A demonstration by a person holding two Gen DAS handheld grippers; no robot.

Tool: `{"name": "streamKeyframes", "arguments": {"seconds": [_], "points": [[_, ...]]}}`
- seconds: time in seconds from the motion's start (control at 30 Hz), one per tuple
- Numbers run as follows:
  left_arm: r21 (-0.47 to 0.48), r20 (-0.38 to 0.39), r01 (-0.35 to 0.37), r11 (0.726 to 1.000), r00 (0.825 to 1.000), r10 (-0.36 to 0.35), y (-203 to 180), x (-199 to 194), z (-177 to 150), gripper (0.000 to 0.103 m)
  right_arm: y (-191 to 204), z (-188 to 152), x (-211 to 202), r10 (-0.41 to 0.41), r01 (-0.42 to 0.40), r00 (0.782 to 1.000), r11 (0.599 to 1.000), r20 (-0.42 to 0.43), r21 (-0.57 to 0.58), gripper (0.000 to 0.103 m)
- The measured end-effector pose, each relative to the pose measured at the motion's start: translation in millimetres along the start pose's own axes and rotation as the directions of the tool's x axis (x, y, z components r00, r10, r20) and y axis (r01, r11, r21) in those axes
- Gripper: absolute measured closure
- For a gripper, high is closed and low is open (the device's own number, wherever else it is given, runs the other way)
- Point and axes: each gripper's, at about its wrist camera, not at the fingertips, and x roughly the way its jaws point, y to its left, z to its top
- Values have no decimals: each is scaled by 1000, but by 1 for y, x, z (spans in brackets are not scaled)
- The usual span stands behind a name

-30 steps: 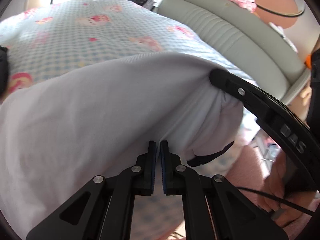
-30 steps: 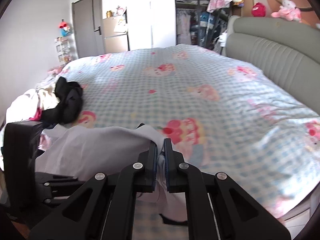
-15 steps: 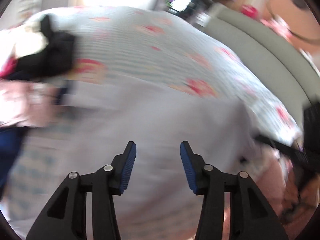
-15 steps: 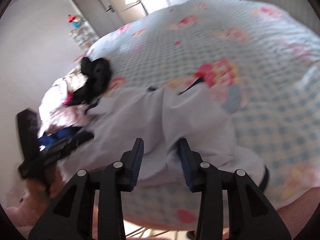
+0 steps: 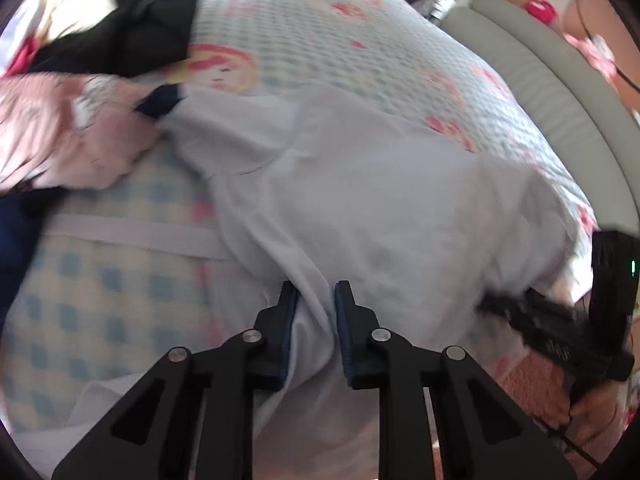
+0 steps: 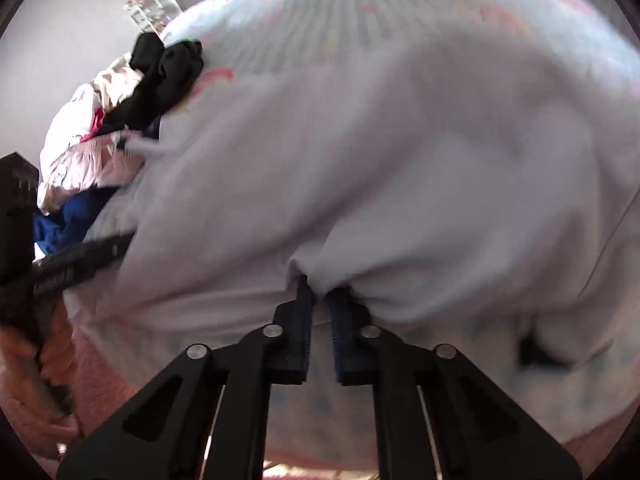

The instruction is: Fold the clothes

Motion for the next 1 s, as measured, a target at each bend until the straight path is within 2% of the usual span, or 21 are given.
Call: {"name": "streamKeyframes", "arguments": {"seconds": [0.07,0.1,0.2,0.23,0.27,0.3,0.33,0.37,0.43,0.47,0.5,0.53,0.57,0.6,0.63,0.67,0.7,0.77,0.87,0.93,1.0], "points": [[11,-1,103,995,995,-103,-19,-1,4,85,4,26,-10,-83,89,992,994,94,-64,101],[28,-7,139,990,990,-139,-33,0,6,85,3,39,-20,-124,135,981,989,149,-68,101],[111,-41,231,967,973,-228,-80,-2,9,86,5,73,-69,-174,195,935,980,310,-38,100],[134,-34,244,961,970,-242,-90,-5,8,86,5,81,-84,-184,207,917,978,354,-28,100],[148,-29,254,956,967,-252,-98,-8,7,84,6,82,-96,-171,194,914,981,368,-27,99],[134,-30,252,958,968,-250,-96,-8,6,81,6,81,-105,-142,163,917,986,372,-26,93],[121,-31,250,961,968,-248,-94,-8,5,80,4,74,-105,-57,70,940,997,336,-25,87],[107,-32,247,963,969,-245,-92,-8,5,78,3,67,-98,26,-22,959,1000,282,-16,74],[79,-35,243,967,970,-241,-88,-8,3,74,-2,46,-76,130,-136,975,990,178,24,71],[62,-37,243,968,970,-242,-84,-9,3,65,-5,33,-62,136,-143,982,989,130,43,71],[32,-46,256,966,966,-254,-75,-11,4,47,-5,21,-51,127,-132,988,990,93,52,70],[9,-51,267,964,963,-266,-66,-14,6,42,-6,11,-41,127,-131,990,989,62,63,70],[8,-45,273,962,961,-272,-57,-21,6,40,-7,7,-37,157,-162,986,983,55,86,70],[8,-35,272,962,962,-272,-49,-28,8,40,-9,2,-33,187,-192,981,975,49,108,64],[14,-11,246,969,969,-246,-41,-34,12,39,-10,-2,-29,218,-222,975,966,44,131,58],[17,11,217,976,976,-217,-33,-38,16,36,-11,-6,-26,240,-244,970,958,42,151,43],[11,28,182,983,983,-182,-24,-37,24,32,-10,-6,-24,237,-241,971,956,45,164,37],[-6,56,113,994,992,-112,-6,-33,40,30,-8,-9,-21,207,-213,977,960,48,182,36],[-56,24,45,997,999,-43,19,-6,63,30,-14,-13,-17,160,-163,987,963,30,214,34],[-81,-9,87,993,996,-88,21,16,71,27,-21,-16,-11,120,-119,993,961,8,249,30],[-95,-50,125,988,990,-130,15,36,73,28,-34,-18,-2,102,-92,995,953,-19,288,20]]}}
